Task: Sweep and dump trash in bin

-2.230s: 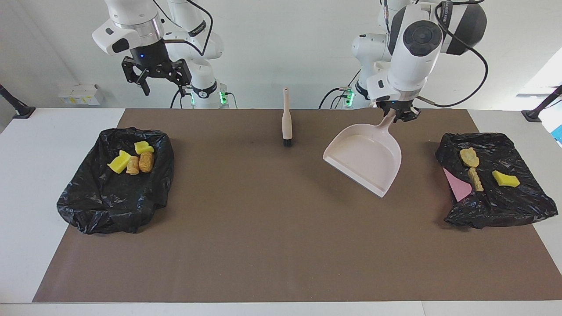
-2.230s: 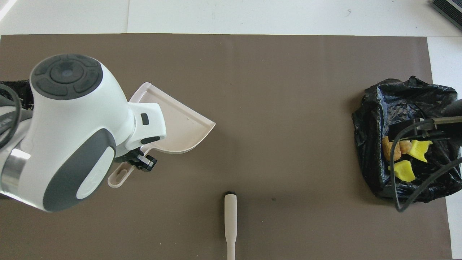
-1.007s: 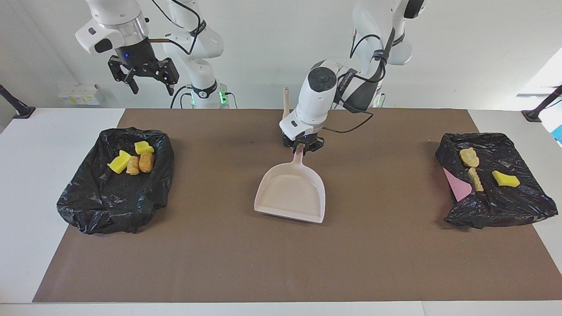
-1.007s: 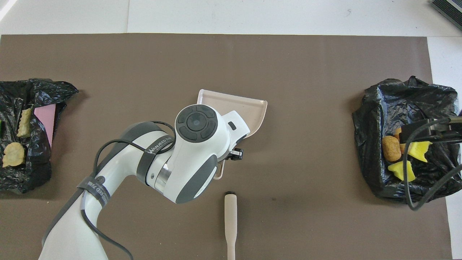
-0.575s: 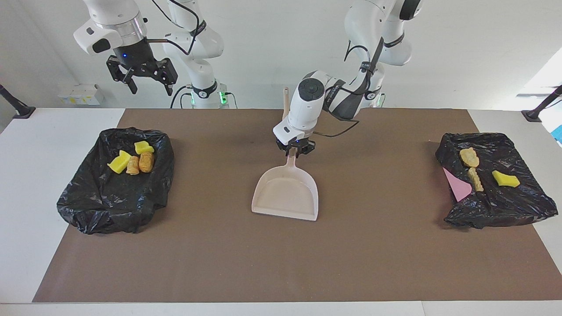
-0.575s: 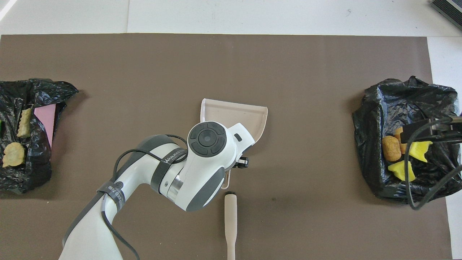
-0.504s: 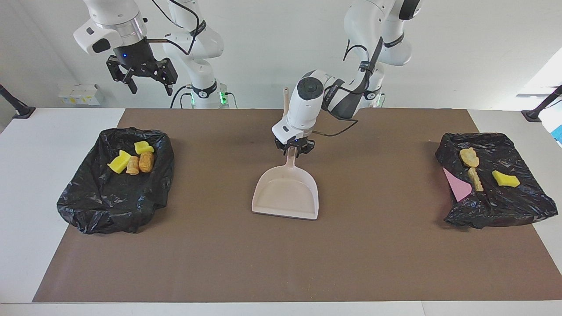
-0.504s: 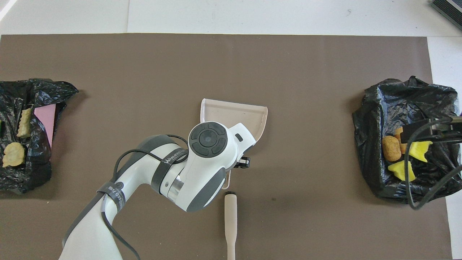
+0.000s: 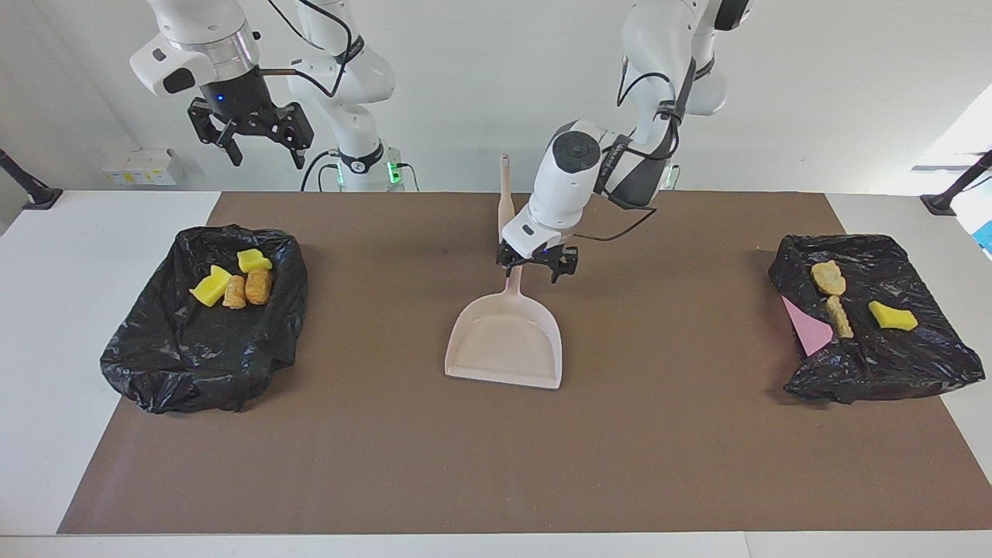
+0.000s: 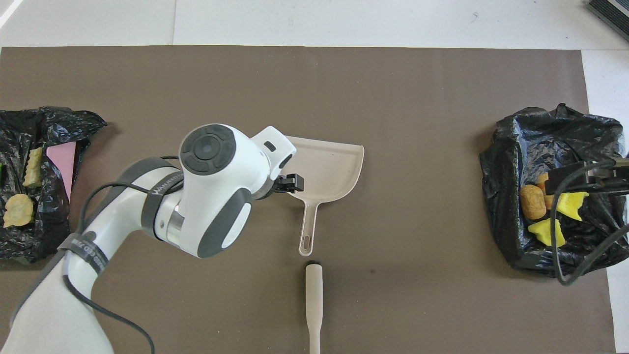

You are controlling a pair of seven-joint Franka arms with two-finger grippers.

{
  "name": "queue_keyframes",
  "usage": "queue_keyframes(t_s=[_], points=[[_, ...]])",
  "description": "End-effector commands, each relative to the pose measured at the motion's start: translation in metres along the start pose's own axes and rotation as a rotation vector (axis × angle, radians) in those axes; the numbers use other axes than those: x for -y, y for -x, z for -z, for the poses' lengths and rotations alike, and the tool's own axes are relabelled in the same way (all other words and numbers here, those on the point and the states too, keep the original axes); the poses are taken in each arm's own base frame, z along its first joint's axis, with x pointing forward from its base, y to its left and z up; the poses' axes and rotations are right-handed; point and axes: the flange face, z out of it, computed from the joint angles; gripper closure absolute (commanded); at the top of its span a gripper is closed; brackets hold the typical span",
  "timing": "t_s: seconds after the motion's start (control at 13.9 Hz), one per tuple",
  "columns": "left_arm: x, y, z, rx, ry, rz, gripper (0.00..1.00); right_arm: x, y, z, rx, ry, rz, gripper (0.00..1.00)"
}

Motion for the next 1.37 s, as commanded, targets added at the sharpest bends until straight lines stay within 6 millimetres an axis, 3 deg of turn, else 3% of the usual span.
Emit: queue_keyframes(t_s=[0.0,0.43,0.65,0.86,1.29], points=[[0.043,-0.023,0.03,-0.026,0.017,0.029,0.0,-0.004,0.001,0.002,-0.002,0.003,0.006,0.0],[0.155,-0.062,0.09,-0.133,0.012,-0.03,0.0,-0.004,0.001,0.002,-0.002,0.003,0.004,0.0],[0.192,-0.066,0.11,-0.151,-0.002,-0.059,0.0,-0.004,0.001,0.002,-0.002,0.003,0.004,0.0],[0.21,-0.068,0.115,-0.137,-0.006,-0.036,0.0,-0.004,0.001,0.002,-0.002,0.003,0.006,0.0],[0.229,-0.067,0.156,-0.12,-0.043,-0.022,0.0,-0.004,0.001,0.002,-0.002,0.003,0.004,0.0]])
